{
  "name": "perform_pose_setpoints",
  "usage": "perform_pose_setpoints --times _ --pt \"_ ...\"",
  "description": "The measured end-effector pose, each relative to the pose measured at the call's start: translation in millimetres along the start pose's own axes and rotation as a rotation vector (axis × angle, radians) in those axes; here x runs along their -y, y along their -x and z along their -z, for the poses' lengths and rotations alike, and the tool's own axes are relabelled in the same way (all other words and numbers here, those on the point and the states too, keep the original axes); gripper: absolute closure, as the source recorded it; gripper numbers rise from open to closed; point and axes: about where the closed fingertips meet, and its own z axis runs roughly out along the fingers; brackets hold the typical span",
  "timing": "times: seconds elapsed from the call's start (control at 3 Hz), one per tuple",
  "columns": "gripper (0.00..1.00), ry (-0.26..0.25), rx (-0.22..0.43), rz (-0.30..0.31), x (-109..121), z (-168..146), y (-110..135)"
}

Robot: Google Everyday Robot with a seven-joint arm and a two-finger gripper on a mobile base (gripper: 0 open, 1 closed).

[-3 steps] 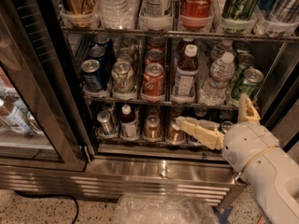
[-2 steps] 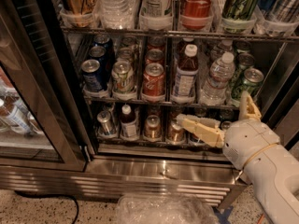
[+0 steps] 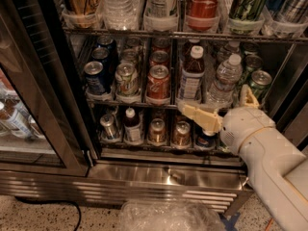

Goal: Pick blue plastic bottle from middle shelf of fridge

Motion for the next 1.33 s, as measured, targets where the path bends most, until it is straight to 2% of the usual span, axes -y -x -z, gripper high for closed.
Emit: perform_pose_setpoints --times 0.33,1.0,1.33 --pt "0.00 -0.014 -0.013 0.003 2 -3 -4" --pt "0.00 0.069 0.025 0.027 -45 1 7" --pt "0.00 0.069 0.025 0.027 -45 1 7"
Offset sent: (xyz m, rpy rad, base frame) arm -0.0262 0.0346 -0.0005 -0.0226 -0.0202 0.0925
